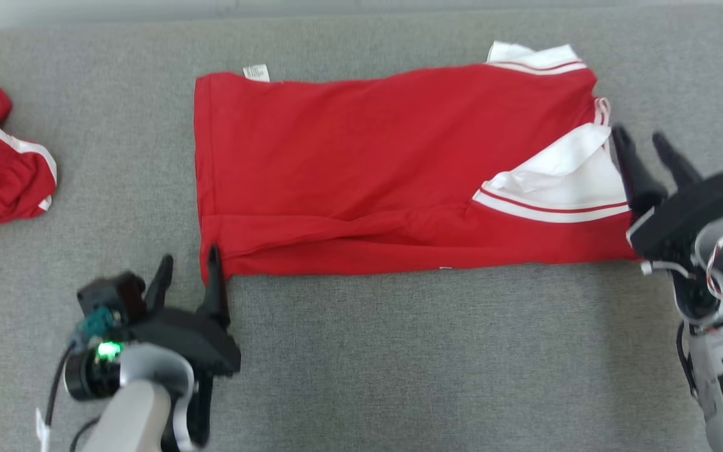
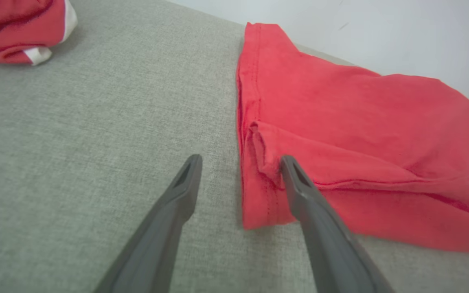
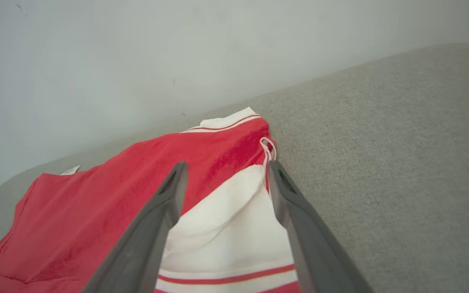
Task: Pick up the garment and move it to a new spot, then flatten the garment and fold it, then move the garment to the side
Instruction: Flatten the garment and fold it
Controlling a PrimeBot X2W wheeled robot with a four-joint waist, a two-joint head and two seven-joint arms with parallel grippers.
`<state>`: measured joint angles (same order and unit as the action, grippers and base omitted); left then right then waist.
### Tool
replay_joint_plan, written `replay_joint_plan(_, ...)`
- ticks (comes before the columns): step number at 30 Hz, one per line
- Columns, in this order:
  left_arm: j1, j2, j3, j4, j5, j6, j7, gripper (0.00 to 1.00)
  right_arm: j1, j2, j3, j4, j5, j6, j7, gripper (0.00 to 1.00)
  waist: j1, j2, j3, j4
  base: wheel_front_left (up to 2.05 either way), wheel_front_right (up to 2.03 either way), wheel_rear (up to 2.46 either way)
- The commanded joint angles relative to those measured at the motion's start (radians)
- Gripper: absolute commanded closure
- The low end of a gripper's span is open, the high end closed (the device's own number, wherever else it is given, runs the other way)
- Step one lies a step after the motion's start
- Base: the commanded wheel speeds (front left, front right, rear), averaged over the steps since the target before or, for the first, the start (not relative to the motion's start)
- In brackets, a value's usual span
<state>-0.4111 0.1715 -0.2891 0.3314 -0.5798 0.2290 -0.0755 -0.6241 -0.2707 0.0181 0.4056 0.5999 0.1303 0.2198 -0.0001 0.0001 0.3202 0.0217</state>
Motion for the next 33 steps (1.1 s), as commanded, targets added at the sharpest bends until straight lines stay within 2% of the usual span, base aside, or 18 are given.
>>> replay_joint_plan(1,0.035,0.008,-0.004,-0.015,0.014,0.008,-0.006,0.0,0.025,-0.006,-0.007,0.0,-0.013,0.001,0.014,0.0,0.0001,-0.0001,-0.021,-0.009,0.0,0.0,0.0)
replay_joint_plan(7,0.107,0.034,-0.033,-0.072,0.041,0.032,0.011,0.0,0.103,0.005,-0.047,-0.006,-0.051,0.001,0.077,0.0,0.0001,-0.0001,-0.039,-0.027,0.0,0.0,0.0)
replay_joint_plan(11,0.086,0.046,-0.043,-0.083,0.069,0.047,0.017,0.0,0.123,0.015,-0.061,0.004,-0.099,0.001,0.106,0.0,0.0001,-0.0001,-0.032,-0.037,0.0,0.0,0.0)
replay_joint_plan(20,-0.011,0.055,-0.072,-0.008,0.098,0.065,0.078,0.0,0.075,0.061,-0.076,0.056,-0.174,0.001,0.154,0.0,0.0001,-0.0001,0.011,-0.047,0.0,0.0,0.0)
replay_joint_plan(26,-0.018,0.042,-0.094,0.053,0.093,0.064,0.111,0.0,0.057,0.063,-0.07,0.12,-0.253,0.001,0.215,0.0,0.0001,-0.0001,0.031,-0.037,0.0,0.0,0.0)
replay_joint_plan(30,-0.018,0.035,-0.105,0.088,0.08,0.053,0.127,0.0,0.076,0.081,-0.07,0.144,-0.263,0.001,0.25,0.0,0.0001,-0.0001,0.036,-0.031,0.0,0.0,0.0)
replay_joint_plan(31,-0.02,0.032,-0.11,0.098,0.078,0.046,0.132,0.33,0.082,0.08,-0.067,0.14,-0.263,0.001,0.25,0.0,0.0001,-0.0001,0.036,-0.029,0.0,0.0,0.0)
replay_joint_plan(32,-0.021,0.03,-0.112,0.104,0.075,0.042,0.131,0.83,0.089,0.079,-0.068,0.135,-0.263,0.001,0.249,0.0,0.0001,-0.0001,0.035,-0.029,0.0,0.0,0.0)
replay_joint_plan(33,-0.024,0.028,-0.114,0.111,0.071,0.034,0.129,1.0,0.099,0.079,-0.071,0.135,-0.263,0.001,0.255,0.0,0.0001,-0.0001,0.033,-0.029,0.0,0.0,0.0)
